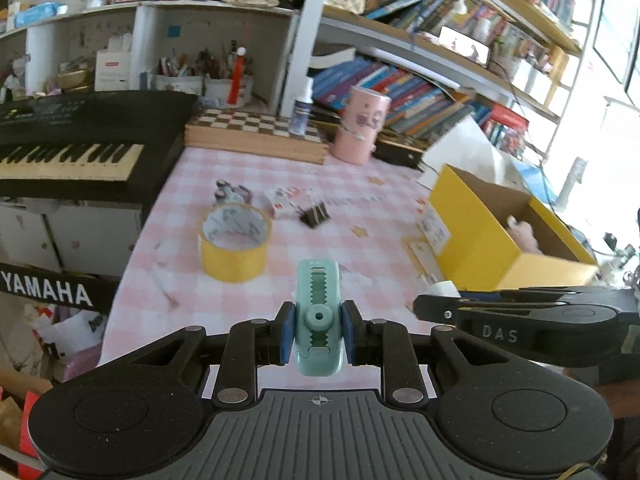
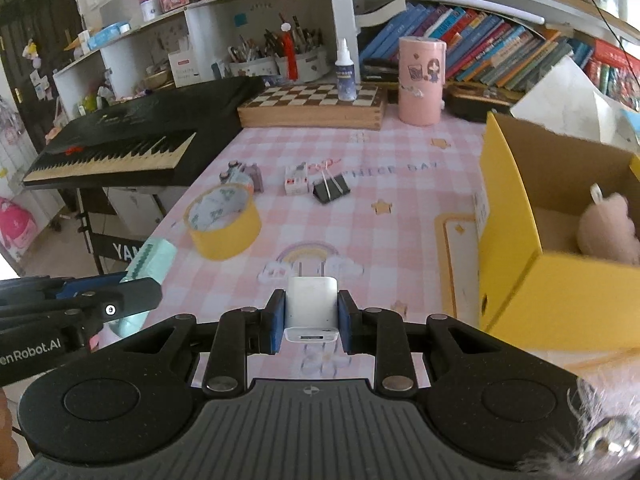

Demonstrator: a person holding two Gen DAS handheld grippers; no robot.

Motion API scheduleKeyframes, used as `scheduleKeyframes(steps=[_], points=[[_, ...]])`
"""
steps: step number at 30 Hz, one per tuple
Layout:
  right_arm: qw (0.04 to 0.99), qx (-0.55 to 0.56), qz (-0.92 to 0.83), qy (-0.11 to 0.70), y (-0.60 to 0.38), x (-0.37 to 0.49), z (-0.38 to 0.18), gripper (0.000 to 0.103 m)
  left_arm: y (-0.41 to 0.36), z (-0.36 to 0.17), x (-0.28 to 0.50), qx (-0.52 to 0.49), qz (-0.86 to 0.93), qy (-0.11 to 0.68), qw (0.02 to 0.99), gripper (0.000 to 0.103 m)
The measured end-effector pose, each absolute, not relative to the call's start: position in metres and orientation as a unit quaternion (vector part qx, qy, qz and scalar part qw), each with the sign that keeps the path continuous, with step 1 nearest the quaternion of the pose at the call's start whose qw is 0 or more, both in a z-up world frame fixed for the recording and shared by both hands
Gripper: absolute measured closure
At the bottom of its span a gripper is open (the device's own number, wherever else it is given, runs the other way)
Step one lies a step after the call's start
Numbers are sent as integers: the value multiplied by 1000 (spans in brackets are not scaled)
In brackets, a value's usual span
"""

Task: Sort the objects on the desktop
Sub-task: 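Lift the tape dispenser and white charger and carry both toward the yellow box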

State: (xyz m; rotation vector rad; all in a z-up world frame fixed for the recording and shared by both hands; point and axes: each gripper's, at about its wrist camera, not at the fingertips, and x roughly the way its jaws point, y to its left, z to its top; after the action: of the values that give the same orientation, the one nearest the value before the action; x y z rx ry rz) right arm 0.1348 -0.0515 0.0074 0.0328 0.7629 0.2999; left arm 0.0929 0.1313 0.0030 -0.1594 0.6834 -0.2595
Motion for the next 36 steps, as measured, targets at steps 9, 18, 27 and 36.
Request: scheduleKeyframes(steps=[9,18,27,36], points=[[918,25,121,376,-59,74,5,79,127,1,51,-81,-158,339,924,80],[919,53,56,387,-83,15,-4,79,99,-3,26,-54,-228,351,907,80],[919,89,-18,383,-113,-15,-3,79,64,-4,23,-18,-300,351,887,80],[917,101,-43,383,-129,-20,-3,79,49,-5,25,-14,-315,353,881,80]])
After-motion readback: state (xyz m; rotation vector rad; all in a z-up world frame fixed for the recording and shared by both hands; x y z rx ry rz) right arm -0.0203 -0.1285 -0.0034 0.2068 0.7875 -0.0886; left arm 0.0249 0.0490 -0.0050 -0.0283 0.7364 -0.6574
